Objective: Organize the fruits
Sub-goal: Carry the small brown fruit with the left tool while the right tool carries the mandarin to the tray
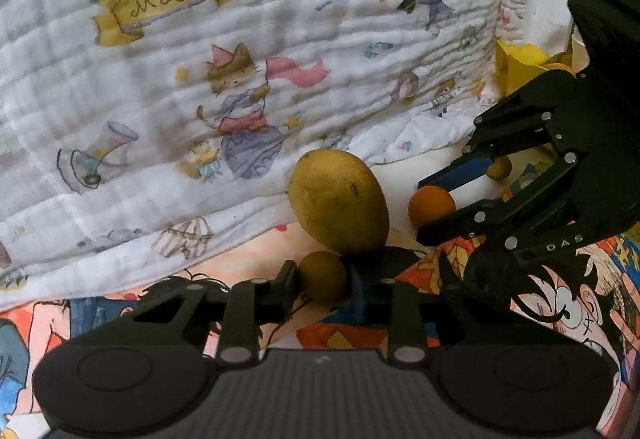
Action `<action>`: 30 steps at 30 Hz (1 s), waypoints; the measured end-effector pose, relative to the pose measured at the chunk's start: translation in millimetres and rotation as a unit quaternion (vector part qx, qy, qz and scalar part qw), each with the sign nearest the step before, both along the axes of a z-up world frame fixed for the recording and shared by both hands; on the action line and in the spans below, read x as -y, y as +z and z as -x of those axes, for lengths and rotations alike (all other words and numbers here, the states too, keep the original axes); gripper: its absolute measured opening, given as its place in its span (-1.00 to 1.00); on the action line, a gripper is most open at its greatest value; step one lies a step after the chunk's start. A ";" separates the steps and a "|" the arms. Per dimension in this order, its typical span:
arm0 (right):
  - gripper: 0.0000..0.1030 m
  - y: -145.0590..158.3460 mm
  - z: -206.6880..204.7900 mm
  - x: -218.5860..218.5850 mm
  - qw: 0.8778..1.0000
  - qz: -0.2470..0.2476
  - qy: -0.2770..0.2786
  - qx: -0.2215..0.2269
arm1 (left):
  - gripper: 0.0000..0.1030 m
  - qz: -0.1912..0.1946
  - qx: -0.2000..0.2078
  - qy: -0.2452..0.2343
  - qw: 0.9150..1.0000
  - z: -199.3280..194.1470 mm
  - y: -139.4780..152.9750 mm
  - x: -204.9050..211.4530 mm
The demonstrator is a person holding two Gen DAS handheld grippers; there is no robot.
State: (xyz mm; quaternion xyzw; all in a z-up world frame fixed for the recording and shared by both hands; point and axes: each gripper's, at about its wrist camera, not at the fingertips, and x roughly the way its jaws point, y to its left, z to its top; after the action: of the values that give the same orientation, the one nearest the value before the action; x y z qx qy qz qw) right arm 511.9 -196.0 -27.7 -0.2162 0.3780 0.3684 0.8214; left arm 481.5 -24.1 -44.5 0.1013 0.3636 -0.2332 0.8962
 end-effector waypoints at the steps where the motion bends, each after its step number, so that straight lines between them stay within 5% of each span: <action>1: -0.31 0.8 1.2 -0.1 1.000 -0.001 -0.001 0.001 | -0.40 -0.003 0.000 0.003 1.000 0.9 0.3 1.0; 13: -0.31 35.4 36.1 7.9 1.000 -0.029 0.010 0.008 | -0.41 0.013 0.001 0.024 1.000 37.6 30.6 -8.2; 30: -0.31 88.4 139.6 21.0 0.996 -0.062 0.055 0.024 | -0.41 0.029 0.019 0.042 0.999 152.5 87.5 -5.4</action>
State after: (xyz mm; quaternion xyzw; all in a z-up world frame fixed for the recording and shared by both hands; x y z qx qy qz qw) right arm 372.3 -217.0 60.7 -0.1944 0.3217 0.4307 0.8205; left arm 329.0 -18.7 43.1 0.0647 0.3433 -0.2034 0.9147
